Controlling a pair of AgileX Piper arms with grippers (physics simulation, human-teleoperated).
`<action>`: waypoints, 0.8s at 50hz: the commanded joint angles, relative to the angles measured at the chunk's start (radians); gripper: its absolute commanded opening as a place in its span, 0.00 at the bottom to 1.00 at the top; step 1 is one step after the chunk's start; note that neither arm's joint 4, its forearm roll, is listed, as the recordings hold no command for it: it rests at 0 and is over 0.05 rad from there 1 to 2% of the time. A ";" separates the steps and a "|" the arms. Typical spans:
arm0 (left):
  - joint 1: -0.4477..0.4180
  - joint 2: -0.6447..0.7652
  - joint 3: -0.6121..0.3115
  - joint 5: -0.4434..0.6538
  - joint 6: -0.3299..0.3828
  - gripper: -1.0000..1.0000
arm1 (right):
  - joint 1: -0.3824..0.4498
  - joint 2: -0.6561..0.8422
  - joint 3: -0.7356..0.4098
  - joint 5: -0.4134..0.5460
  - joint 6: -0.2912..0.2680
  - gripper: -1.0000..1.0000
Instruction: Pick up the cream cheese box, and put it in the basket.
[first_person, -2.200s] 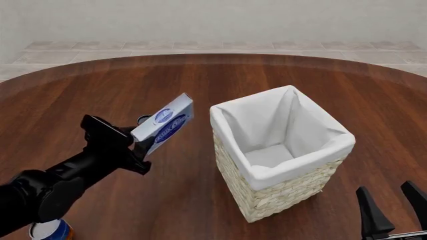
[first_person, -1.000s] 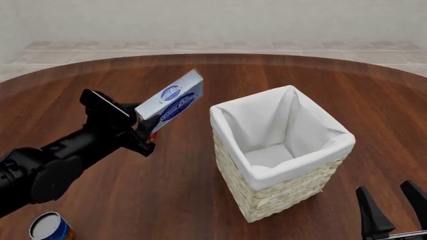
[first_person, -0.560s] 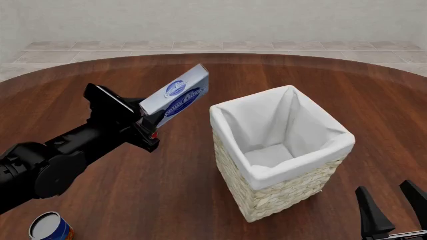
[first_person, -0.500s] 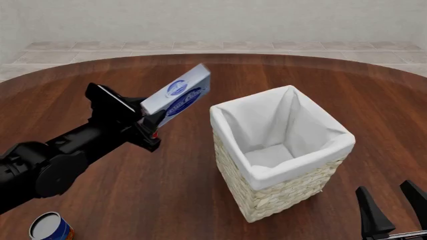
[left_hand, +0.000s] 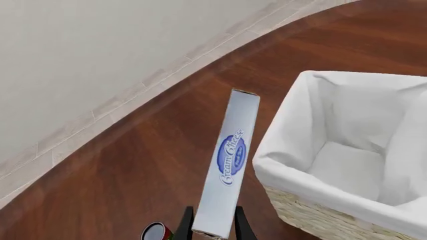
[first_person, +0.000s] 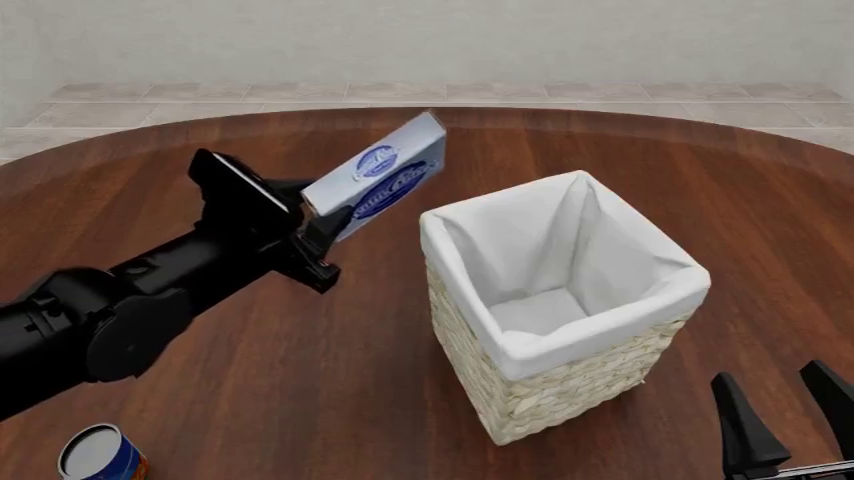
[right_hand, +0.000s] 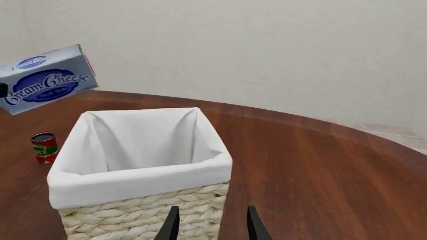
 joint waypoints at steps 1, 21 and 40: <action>-0.029 0.010 -0.039 -0.007 0.019 0.00 | 0.001 0.000 0.000 0.000 0.001 1.00; -0.071 0.025 -0.073 -0.011 0.014 0.00 | 0.001 0.000 0.000 0.000 0.004 1.00; -0.111 0.034 -0.101 -0.007 0.020 0.00 | 0.003 0.000 -0.002 0.001 0.006 1.00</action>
